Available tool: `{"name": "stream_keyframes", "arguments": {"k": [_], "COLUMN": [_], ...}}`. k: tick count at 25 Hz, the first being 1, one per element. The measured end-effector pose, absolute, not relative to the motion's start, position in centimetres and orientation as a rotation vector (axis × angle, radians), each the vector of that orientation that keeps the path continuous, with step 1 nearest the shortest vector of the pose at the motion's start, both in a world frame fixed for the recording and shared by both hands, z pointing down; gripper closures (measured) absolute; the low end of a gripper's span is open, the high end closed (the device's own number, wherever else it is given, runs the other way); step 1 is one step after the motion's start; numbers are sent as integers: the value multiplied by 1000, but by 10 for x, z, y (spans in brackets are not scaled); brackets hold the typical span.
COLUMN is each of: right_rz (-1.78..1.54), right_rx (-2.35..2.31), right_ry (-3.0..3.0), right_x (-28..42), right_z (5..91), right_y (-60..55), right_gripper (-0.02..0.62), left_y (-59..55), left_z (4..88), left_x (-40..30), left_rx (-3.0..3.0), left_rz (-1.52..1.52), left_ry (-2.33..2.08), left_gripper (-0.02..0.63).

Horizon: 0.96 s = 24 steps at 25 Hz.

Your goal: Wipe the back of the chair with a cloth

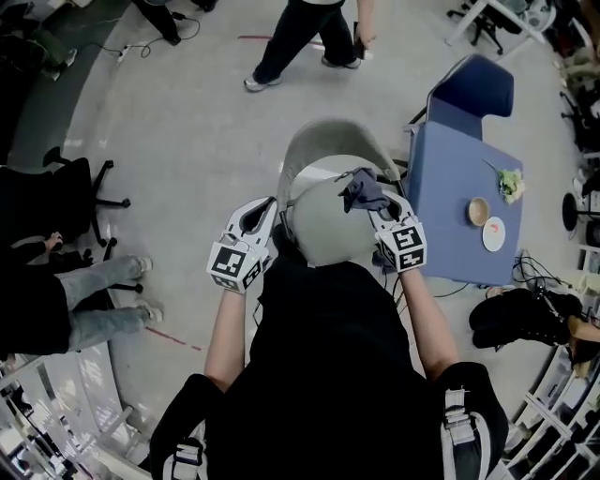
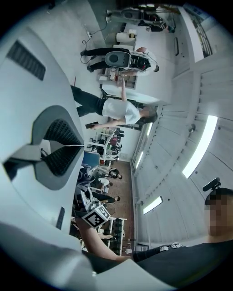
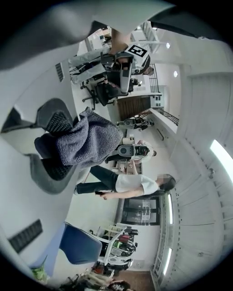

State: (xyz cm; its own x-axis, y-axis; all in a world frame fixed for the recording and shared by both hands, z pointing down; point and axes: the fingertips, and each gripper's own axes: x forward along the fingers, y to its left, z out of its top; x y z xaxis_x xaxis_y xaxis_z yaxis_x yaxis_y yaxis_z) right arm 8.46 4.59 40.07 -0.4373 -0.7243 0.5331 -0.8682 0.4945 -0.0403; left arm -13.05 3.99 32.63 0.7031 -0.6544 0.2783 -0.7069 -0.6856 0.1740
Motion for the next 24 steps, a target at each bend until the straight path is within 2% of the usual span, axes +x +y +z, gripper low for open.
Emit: {"name": "stream_keyframes", "arguments": {"k": [16,24], "right_rz": [305,272], "right_rx": [1270,1233], "right_ry": [-2433,-2475], "right_x": [108,138], "right_z": [356,374], "right_y": [65,74], "right_gripper": [482,482], "left_y": [75,78], "left_z": [306,324], "left_x": [-104,-64], "left_rx": [2654,2651], "left_rz": [306,285], "left_ry": [-1169,-1182], "left_gripper": [580,580]}}
